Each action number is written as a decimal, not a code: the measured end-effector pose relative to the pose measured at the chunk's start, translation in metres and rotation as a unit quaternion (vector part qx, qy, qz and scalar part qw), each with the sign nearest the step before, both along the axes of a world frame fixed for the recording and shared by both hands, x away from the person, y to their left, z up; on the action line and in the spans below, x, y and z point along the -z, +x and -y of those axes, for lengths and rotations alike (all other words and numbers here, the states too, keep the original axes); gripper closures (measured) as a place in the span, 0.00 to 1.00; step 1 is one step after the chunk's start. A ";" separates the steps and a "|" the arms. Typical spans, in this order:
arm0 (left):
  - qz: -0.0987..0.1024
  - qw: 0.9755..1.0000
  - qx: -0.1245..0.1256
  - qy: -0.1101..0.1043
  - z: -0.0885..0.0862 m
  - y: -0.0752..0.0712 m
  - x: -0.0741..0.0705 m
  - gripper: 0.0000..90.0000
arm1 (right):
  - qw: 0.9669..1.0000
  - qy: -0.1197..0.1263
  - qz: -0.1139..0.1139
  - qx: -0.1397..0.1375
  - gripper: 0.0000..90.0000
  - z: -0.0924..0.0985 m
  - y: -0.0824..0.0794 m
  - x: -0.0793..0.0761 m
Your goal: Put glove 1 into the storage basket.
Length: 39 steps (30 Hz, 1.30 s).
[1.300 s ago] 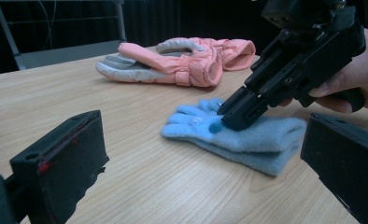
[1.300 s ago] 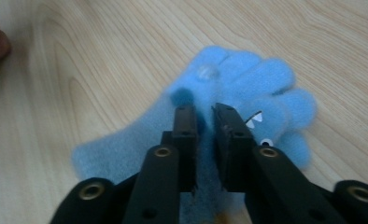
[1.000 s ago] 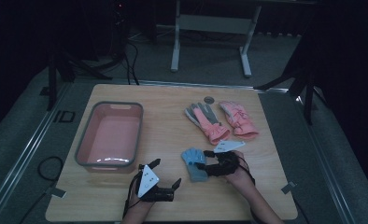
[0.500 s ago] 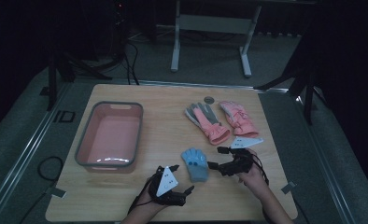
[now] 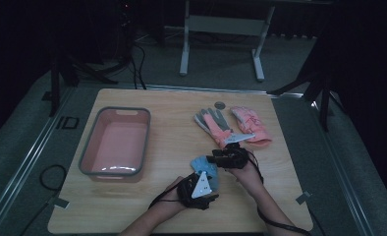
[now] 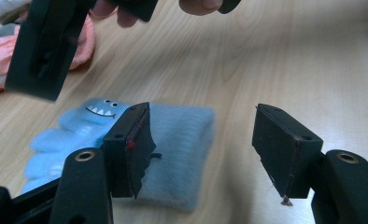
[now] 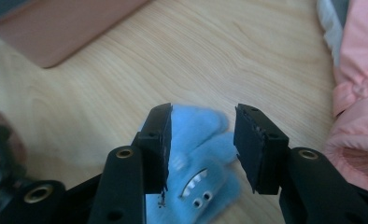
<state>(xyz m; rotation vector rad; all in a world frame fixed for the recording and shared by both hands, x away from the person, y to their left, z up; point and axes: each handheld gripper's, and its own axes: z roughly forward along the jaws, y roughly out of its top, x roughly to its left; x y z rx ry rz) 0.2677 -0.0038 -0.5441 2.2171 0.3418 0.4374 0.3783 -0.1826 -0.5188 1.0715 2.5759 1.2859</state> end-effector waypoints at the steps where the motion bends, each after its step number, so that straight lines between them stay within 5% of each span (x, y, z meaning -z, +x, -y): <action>1: 0.000 1.000 0.000 0.000 0.000 0.000 0.000 0.46 | 1.000 0.000 0.000 0.000 0.61 0.000 0.000 0.000; 2: 0.000 1.000 0.000 0.012 0.001 0.002 0.003 0.46 | 1.000 -0.001 -0.018 -0.002 0.54 -0.003 0.002 0.005; 6: -0.007 1.000 -0.003 0.017 0.001 0.004 0.008 0.49 | 0.999 -0.017 -0.027 0.003 0.49 -0.007 0.003 0.016; 10: -0.008 1.000 -0.008 0.024 -0.003 0.006 0.012 0.52 | 0.999 -0.042 -0.021 -0.006 0.46 -0.010 -0.003 0.026; 17: 0.011 0.999 -0.006 0.044 -0.005 0.005 0.015 0.59 | 0.999 -0.048 -0.001 -0.018 0.49 -0.008 -0.012 0.031; 21: 0.013 0.999 -0.008 0.047 -0.003 0.004 0.015 0.67 | 0.998 -0.048 -0.012 -0.039 0.74 -0.008 -0.013 0.030; 24: 0.015 0.998 -0.013 0.054 -0.002 0.004 0.014 0.73 | 0.997 -0.049 -0.011 -0.050 0.83 -0.011 -0.016 0.030; 29: 0.012 0.998 -0.023 0.056 -0.001 0.003 0.009 0.82 | 0.998 -0.044 -0.011 -0.047 0.90 -0.012 -0.017 0.030; 33: -0.011 0.998 -0.030 0.050 -0.003 0.007 0.005 0.85 | 0.999 -0.034 -0.010 -0.035 0.93 -0.012 -0.017 0.027; 39: -0.003 0.998 -0.028 0.051 -0.008 0.009 -0.005 0.86 | 0.999 -0.024 -0.002 -0.030 0.94 -0.012 -0.014 0.013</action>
